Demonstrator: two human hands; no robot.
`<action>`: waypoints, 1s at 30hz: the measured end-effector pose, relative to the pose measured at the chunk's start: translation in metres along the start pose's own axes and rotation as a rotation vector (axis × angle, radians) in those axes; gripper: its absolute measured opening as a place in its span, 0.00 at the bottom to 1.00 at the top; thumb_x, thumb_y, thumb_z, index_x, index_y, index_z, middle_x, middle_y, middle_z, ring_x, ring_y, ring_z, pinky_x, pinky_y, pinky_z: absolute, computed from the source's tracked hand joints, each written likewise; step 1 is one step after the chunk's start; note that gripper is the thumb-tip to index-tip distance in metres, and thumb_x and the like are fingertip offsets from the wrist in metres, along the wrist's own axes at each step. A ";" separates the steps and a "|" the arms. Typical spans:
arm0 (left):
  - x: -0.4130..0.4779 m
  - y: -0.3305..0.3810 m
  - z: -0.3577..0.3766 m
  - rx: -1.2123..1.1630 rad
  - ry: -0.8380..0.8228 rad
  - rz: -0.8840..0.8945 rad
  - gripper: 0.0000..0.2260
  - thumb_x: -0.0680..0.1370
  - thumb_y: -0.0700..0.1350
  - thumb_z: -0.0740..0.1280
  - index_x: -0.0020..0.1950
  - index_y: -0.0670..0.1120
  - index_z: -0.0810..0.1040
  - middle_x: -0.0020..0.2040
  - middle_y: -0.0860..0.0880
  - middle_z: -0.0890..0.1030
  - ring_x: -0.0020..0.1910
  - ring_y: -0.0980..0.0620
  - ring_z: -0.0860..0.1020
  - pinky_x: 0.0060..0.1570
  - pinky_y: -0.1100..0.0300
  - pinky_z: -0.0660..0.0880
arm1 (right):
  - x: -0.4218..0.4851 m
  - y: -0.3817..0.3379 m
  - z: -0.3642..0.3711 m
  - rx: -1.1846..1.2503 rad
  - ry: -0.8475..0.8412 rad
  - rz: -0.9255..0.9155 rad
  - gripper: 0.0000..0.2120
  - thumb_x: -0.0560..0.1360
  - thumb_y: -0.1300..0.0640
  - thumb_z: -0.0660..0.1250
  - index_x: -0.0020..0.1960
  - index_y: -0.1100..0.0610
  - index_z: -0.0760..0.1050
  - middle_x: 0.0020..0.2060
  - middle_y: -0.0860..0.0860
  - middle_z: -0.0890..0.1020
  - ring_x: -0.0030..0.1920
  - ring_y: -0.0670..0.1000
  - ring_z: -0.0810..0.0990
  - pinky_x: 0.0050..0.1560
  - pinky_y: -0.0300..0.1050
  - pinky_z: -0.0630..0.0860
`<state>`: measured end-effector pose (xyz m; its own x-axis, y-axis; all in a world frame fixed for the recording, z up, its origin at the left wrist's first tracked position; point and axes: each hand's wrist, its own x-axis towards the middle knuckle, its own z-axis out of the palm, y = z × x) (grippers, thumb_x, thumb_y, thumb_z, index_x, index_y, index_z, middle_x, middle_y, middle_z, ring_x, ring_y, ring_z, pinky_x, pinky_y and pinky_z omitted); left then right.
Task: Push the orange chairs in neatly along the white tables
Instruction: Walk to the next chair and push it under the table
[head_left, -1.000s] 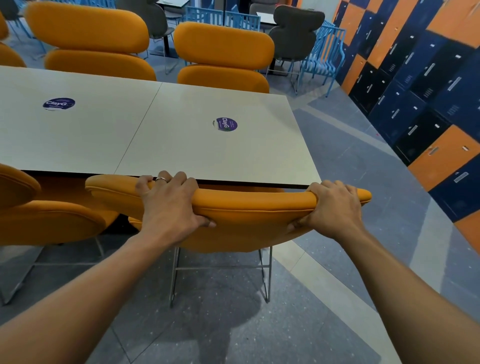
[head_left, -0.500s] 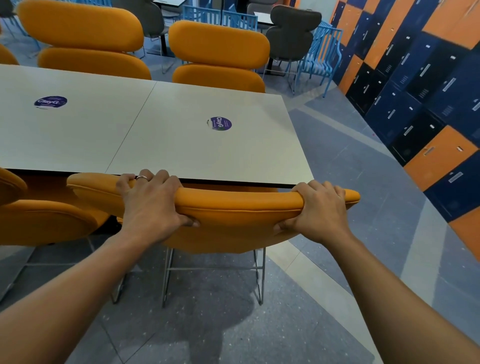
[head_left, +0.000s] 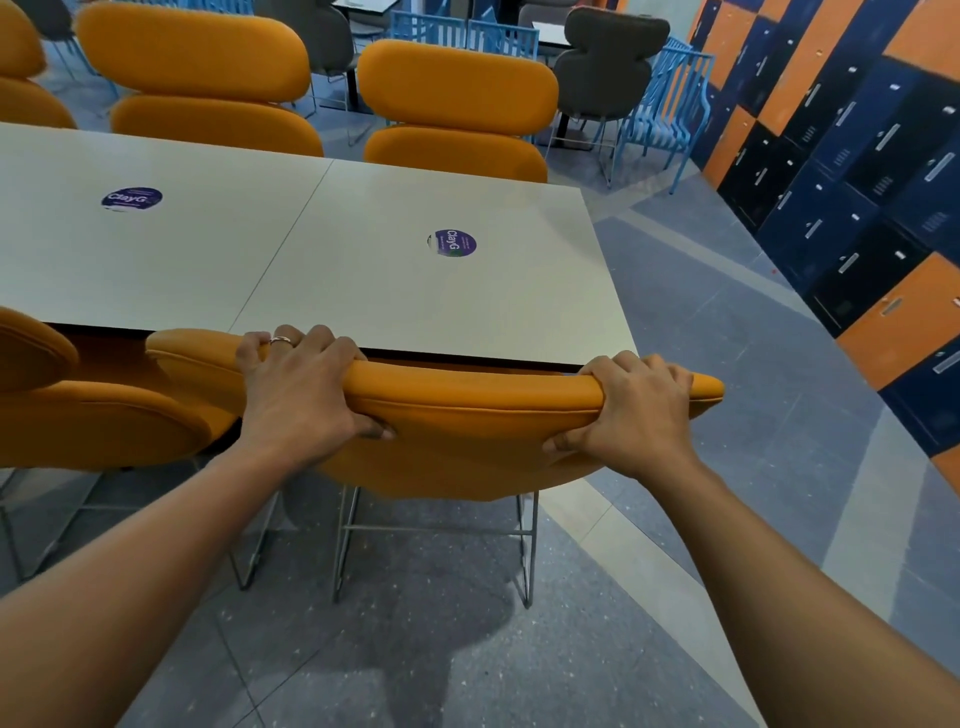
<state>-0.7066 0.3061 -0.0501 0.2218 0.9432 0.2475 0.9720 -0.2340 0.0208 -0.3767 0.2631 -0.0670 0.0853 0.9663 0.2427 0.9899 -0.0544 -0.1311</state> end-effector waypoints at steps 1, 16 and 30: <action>0.000 0.000 0.000 -0.003 -0.012 -0.005 0.35 0.59 0.73 0.70 0.59 0.54 0.74 0.57 0.48 0.77 0.57 0.41 0.74 0.62 0.41 0.58 | 0.000 0.000 0.000 -0.002 -0.001 0.001 0.39 0.56 0.22 0.70 0.59 0.44 0.75 0.53 0.48 0.80 0.56 0.55 0.75 0.59 0.58 0.66; -0.030 -0.014 -0.041 -0.321 -0.118 0.016 0.30 0.70 0.63 0.70 0.69 0.55 0.70 0.68 0.51 0.72 0.68 0.47 0.66 0.68 0.43 0.62 | -0.012 -0.023 -0.019 0.180 -0.053 -0.019 0.31 0.69 0.29 0.67 0.66 0.44 0.74 0.62 0.49 0.79 0.64 0.56 0.74 0.67 0.61 0.63; -0.127 -0.162 -0.068 -0.527 -0.178 -0.101 0.26 0.70 0.59 0.72 0.66 0.56 0.72 0.64 0.53 0.76 0.62 0.51 0.73 0.60 0.48 0.74 | -0.052 -0.230 -0.016 0.482 -0.277 -0.277 0.14 0.75 0.41 0.70 0.59 0.44 0.79 0.49 0.38 0.80 0.48 0.40 0.77 0.51 0.44 0.80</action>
<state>-0.8976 0.2084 -0.0193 0.1835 0.9816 0.0531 0.8293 -0.1836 0.5278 -0.6073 0.2212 -0.0341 -0.2641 0.9612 0.0797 0.8029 0.2649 -0.5341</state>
